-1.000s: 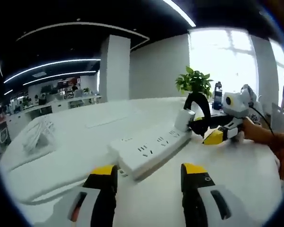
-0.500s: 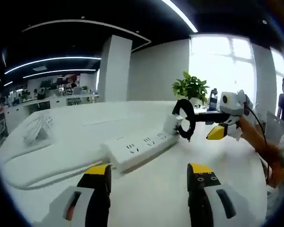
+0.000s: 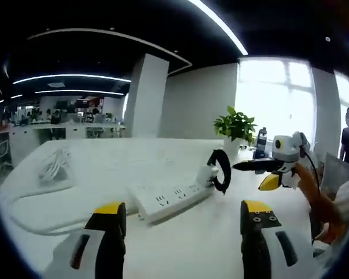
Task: Straighten the power strip on the desk, plug the charger into it
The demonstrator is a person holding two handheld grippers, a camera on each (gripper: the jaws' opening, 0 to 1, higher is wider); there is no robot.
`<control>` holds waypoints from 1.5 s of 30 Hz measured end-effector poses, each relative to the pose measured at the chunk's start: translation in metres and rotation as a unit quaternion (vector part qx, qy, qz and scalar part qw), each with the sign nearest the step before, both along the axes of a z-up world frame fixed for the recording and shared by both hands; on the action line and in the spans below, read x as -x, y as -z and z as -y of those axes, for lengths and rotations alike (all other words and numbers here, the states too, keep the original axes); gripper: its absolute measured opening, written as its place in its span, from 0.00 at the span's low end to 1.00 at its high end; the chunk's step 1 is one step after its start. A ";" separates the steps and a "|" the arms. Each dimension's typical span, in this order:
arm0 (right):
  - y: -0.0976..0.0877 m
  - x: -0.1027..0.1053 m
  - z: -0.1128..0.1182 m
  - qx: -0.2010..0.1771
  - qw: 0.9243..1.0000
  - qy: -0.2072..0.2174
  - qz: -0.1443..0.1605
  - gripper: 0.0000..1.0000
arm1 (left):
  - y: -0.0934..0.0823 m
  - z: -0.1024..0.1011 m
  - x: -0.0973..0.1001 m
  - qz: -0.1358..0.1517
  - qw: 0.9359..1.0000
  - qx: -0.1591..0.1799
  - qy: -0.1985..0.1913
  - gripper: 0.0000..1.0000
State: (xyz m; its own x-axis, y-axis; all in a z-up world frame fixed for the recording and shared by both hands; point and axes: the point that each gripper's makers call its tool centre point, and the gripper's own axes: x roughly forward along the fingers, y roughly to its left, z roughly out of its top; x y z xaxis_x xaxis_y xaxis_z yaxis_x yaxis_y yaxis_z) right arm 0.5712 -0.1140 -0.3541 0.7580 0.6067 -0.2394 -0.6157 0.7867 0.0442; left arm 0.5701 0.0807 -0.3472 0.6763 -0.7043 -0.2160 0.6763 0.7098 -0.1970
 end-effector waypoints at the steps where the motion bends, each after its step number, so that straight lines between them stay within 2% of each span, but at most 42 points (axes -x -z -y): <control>1: -0.003 0.002 -0.001 0.002 1.000 -0.003 0.003 1.00 | -0.003 0.000 0.000 0.003 1.000 -0.001 -0.001 0.86; 7: -0.016 0.010 -0.002 0.017 1.000 -0.003 0.015 1.00 | -0.013 -0.002 0.003 0.016 1.000 -0.009 -0.008 0.95; 14: -0.020 0.020 0.000 0.039 0.999 -0.008 0.007 1.00 | -0.021 -0.012 0.009 0.018 1.000 -0.009 -0.024 0.99; 20: -0.025 0.037 0.005 0.053 0.998 -0.007 0.024 1.00 | -0.022 -0.025 0.017 0.041 0.997 -0.044 -0.046 0.99; 30: -0.033 0.069 0.014 0.035 0.998 0.008 0.058 1.00 | -0.035 -0.042 0.041 0.055 0.996 -0.012 -0.064 0.99; 34: -0.030 0.079 0.016 0.035 0.998 0.012 0.056 1.00 | -0.036 -0.047 0.051 0.055 0.996 0.002 -0.066 0.99; 45: -0.025 0.103 0.030 0.024 0.997 0.041 0.062 1.00 | -0.028 -0.064 0.072 0.057 0.994 -0.004 -0.091 0.98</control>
